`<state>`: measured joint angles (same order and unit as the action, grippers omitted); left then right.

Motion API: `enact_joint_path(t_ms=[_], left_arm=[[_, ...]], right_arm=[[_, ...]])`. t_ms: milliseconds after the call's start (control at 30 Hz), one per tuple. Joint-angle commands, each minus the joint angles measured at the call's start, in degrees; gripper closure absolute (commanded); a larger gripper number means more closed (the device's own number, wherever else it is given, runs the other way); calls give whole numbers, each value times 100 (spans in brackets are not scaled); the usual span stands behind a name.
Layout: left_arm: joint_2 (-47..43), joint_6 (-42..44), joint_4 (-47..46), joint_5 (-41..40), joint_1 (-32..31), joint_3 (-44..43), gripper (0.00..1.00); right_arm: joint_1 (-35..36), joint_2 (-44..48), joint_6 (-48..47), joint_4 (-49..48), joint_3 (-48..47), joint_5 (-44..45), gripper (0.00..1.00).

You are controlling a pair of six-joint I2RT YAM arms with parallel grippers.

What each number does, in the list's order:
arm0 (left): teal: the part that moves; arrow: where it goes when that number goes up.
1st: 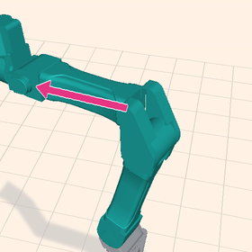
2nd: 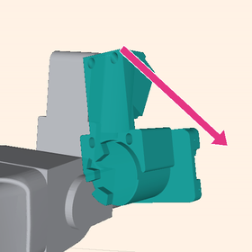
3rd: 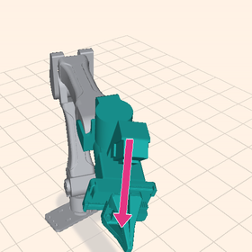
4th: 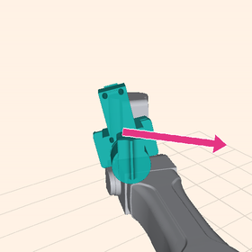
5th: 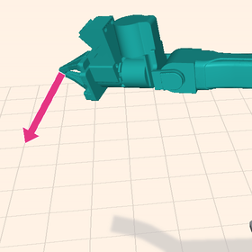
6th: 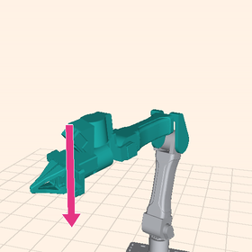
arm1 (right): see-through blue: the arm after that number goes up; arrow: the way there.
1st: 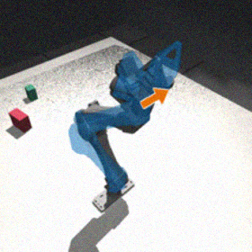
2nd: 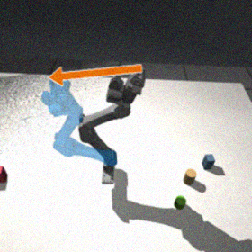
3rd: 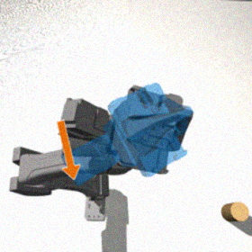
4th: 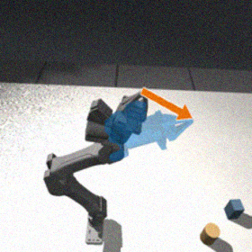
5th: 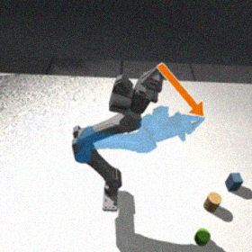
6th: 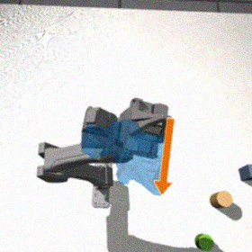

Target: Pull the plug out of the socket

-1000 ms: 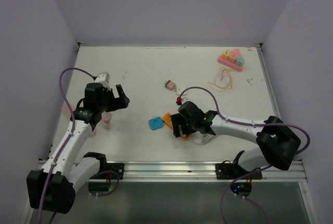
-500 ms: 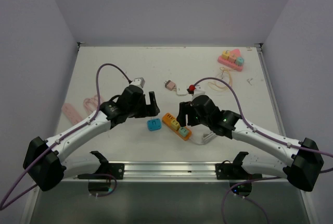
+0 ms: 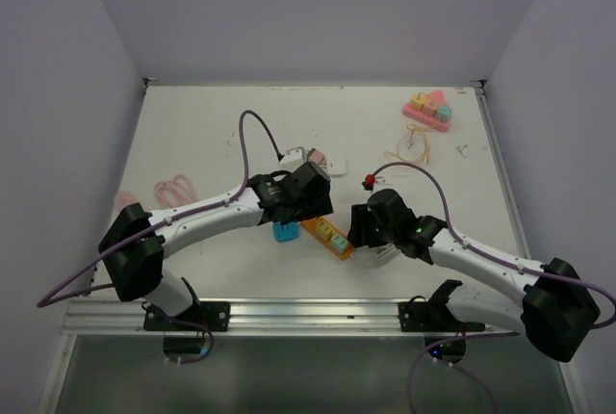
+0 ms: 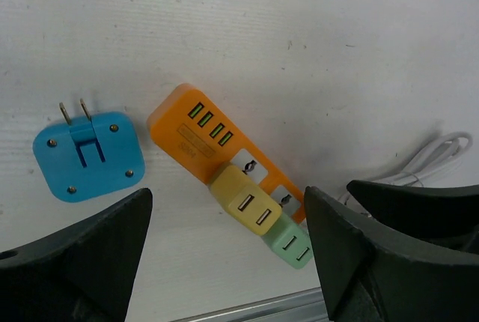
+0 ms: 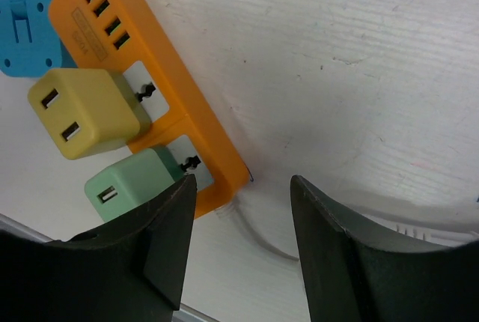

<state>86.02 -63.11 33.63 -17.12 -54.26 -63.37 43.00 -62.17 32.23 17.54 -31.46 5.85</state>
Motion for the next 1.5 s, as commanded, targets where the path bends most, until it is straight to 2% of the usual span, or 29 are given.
enact_joint_path(t_ms=[0, 100, 333, 700, 800, 900, 967, 1000, 1167, 1367, 1467], left_arm=[[449, -824, 783, -616, -190, -736, 16], [740, -1220, 1127, -573, -269, -948, 19], [890, -1879, 1093, -283, -445, -852, 21], [1408, -2135, 944, 113, -471, -984, 33], [1479, -2153, 961, 104, -471, -1080, 41], [1514, -2153, 997, 34, -471, -1168, 57], [1532, -2118, 1040, -10, -454, -1221, 64], [1558, -2074, 1041, -45, -428, -1273, 72], [1699, -1670, 936, -10, -147, -1458, 94], [2216, -958, 987, 148, 205, -2089, 99], [2314, -607, 1049, 104, 240, -2240, 100]], right_arm=[[-11, -102, 29, -558, 122, -356, 43], [-11, -225, 55, -699, 193, -435, 43], [-29, -330, 152, -734, 281, -470, 43], [-20, -427, 222, -875, 422, -558, 44], [-29, -506, 223, -884, 413, -558, 44], [-29, -585, 196, -919, 395, -558, 44], [-29, -629, 205, -928, 395, -567, 44], [-29, -647, 205, -937, 387, -567, 44], [-29, -910, 266, -980, 299, -488, 45], [-29, -1253, 626, -1532, 325, -566, 46], [-29, -1394, 749, -1727, 360, -567, 50]])
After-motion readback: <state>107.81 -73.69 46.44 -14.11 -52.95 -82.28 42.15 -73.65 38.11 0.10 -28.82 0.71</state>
